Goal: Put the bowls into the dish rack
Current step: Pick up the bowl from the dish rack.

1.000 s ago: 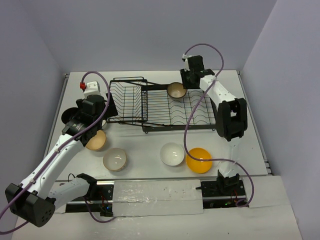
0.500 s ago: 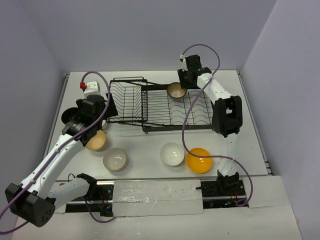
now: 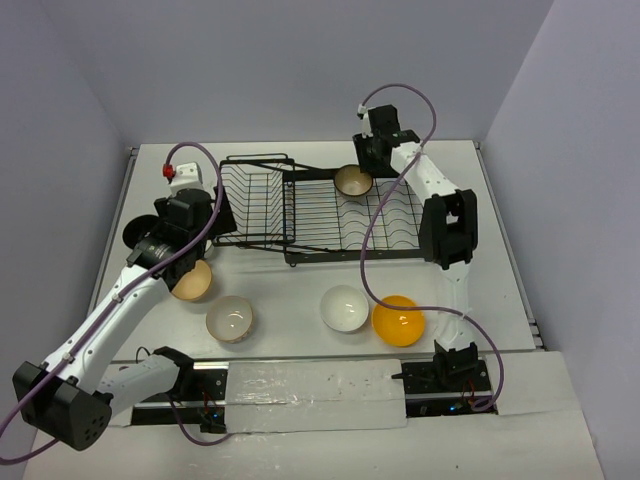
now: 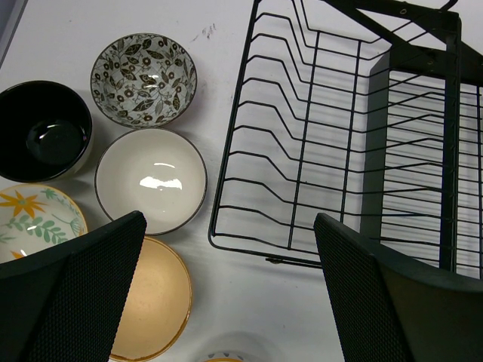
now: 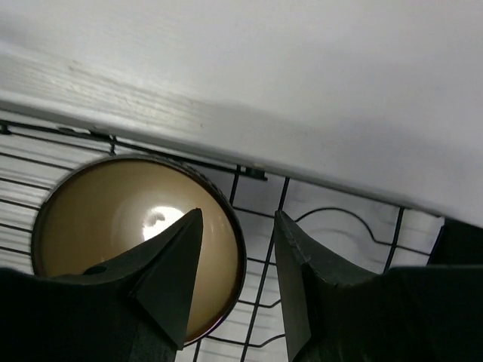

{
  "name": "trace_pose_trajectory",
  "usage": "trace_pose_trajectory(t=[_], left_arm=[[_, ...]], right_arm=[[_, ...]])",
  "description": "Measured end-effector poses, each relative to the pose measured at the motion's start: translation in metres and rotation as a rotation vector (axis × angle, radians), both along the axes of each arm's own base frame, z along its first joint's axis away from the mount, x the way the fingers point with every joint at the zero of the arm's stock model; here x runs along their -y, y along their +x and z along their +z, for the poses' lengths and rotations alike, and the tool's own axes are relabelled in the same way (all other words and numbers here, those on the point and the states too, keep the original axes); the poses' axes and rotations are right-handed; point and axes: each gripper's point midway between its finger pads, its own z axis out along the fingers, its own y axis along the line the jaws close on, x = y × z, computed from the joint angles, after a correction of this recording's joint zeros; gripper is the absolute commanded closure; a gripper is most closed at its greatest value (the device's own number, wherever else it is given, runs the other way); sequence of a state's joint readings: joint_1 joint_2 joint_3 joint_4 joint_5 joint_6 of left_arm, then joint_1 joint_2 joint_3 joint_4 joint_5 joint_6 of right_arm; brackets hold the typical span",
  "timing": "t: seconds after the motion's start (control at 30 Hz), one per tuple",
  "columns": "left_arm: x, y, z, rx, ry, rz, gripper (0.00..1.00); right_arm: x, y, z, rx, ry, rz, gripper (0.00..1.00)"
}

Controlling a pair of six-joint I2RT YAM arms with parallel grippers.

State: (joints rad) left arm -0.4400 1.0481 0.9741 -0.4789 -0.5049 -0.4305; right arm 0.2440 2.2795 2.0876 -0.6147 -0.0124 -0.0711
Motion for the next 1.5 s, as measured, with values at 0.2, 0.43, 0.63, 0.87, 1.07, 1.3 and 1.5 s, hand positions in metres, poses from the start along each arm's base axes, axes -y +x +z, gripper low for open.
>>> trace_pose_trajectory(t=[0.2, 0.43, 0.63, 0.87, 1.07, 1.3, 1.5], left_arm=[[0.001, 0.000, -0.001, -0.004, 0.000, -0.001, 0.01], [0.002, 0.000, 0.000, -0.002, -0.005, -0.008, 0.01], [0.002, -0.001, 0.003, 0.008, -0.011, -0.010, 0.01], [0.001, -0.001, 0.004, 0.010, -0.012, -0.009, 0.01], [0.001, -0.001, 0.003, 0.009, -0.011, -0.009, 0.01], [0.001, -0.001, 0.003, 0.007, -0.010, -0.009, 0.01], [0.002, 0.000, 0.001, 0.003, -0.008, -0.008, 0.01]], right_arm=[[0.010, -0.028, -0.027, -0.097, -0.017, -0.053, 0.51], [0.012, -0.047, -0.002, -0.090, 0.043, -0.126, 0.54], [0.000, -0.053, 0.007, -0.088, 0.119, -0.142, 0.57], [-0.004, -0.060, -0.011, -0.132, 0.117, -0.157, 0.64], [-0.001, -0.060, -0.014, -0.135, 0.113, -0.168, 0.68], [-0.003, -0.054, -0.017, -0.121, 0.124, -0.171, 0.85], [-0.008, -0.051, -0.032, -0.135, 0.137, -0.162, 0.95]])
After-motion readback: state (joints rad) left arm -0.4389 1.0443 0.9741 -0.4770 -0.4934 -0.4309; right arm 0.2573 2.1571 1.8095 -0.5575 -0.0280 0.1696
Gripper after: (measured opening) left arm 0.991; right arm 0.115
